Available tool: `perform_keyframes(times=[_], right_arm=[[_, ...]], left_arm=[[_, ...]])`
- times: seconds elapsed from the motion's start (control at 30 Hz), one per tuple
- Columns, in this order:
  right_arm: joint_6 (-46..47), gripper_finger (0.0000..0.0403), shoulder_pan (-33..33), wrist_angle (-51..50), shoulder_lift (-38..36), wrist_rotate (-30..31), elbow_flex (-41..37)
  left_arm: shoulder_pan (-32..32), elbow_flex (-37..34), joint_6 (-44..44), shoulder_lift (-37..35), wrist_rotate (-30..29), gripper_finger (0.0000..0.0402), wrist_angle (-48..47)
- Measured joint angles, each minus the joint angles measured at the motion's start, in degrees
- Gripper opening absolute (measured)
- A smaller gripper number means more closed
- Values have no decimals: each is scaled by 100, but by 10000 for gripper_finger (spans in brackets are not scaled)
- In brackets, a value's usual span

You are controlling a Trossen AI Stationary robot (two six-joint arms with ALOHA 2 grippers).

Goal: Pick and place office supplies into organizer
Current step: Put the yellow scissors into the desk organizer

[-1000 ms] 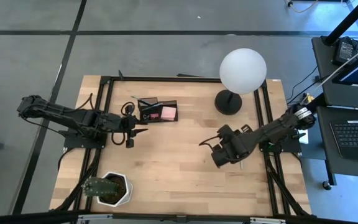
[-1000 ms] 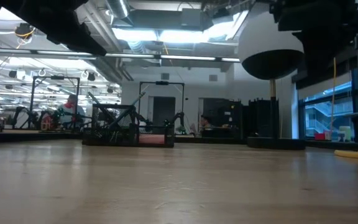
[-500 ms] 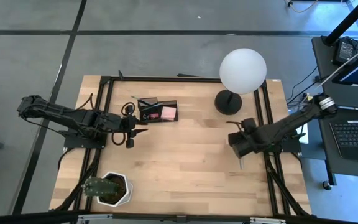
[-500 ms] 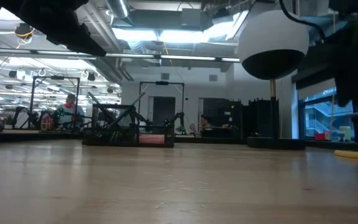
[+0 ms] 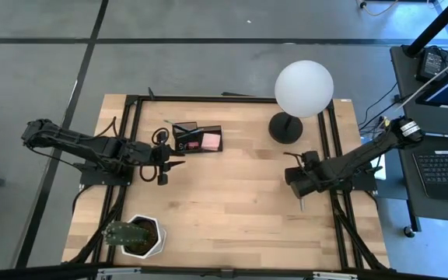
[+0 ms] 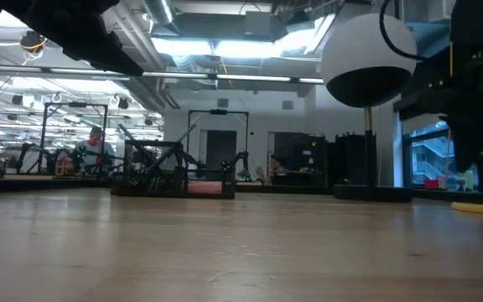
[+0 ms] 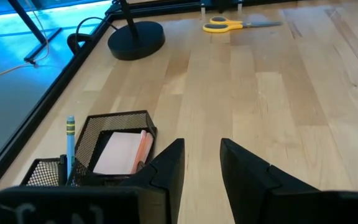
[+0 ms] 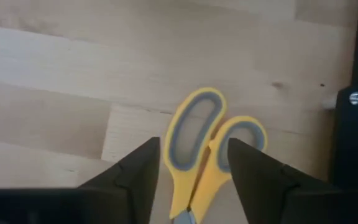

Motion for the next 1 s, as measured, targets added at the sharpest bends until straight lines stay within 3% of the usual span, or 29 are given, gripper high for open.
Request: perform_keyframes(times=[0.2,0.37,0.7,1.0], right_arm=[[-404,246,0,101,0,-146,-141],[-418,260,0,480,0,-180,-137],[240,229,-193,395,37,-193,-135],[333,193,-313,337,758,-622,-135]], left_arm=[[-2,0,0,0,-4,97,0],[-2,0,0,0,-32,97,0],[-2,0,2,0,-146,97,0],[0,-2,2,0,-149,97,-4]])
